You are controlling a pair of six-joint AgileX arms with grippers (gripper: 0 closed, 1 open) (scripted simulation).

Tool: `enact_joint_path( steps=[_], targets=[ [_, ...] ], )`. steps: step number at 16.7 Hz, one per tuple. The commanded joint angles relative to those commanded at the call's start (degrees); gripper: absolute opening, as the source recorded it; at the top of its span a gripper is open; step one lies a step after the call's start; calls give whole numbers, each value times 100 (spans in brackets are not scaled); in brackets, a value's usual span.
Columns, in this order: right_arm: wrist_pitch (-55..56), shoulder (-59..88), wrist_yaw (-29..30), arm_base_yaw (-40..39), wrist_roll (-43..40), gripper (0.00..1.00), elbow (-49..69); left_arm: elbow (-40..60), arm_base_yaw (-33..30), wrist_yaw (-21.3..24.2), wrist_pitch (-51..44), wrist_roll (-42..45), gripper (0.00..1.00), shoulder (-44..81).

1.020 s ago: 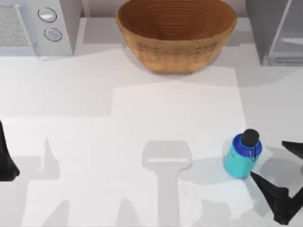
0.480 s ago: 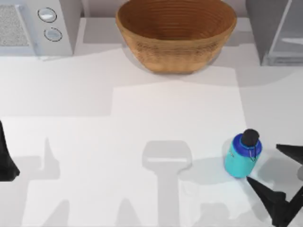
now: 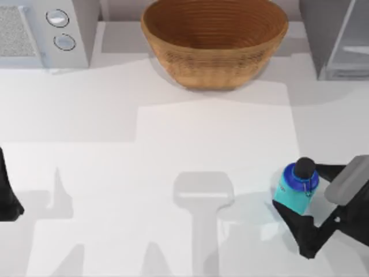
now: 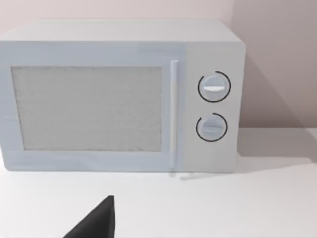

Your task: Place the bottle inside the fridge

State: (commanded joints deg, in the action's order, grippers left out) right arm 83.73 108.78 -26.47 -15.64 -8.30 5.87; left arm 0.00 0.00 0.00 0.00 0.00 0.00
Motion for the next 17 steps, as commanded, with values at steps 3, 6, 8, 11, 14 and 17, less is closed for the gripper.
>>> enact_joint_path(
  steps=[3,6,8,11,14,17],
  targets=[
    [133,223,161,-165,63,100,142,0,0,0,0,0,100,0],
    [133,223,161,-165,63,100,142,0,0,0,0,0,100,0],
    [133,223,161,-165,63,85,142,0,0,0,0,0,100,0],
    [133,223,161,-165,63,63,142,0,0,0,0,0,100,0],
    [133,223,161,-165,63,40,142,0,0,0,0,0,100,0],
    [133,223,161,-165,63,18,142,0,0,0,0,0,100,0]
  ],
)
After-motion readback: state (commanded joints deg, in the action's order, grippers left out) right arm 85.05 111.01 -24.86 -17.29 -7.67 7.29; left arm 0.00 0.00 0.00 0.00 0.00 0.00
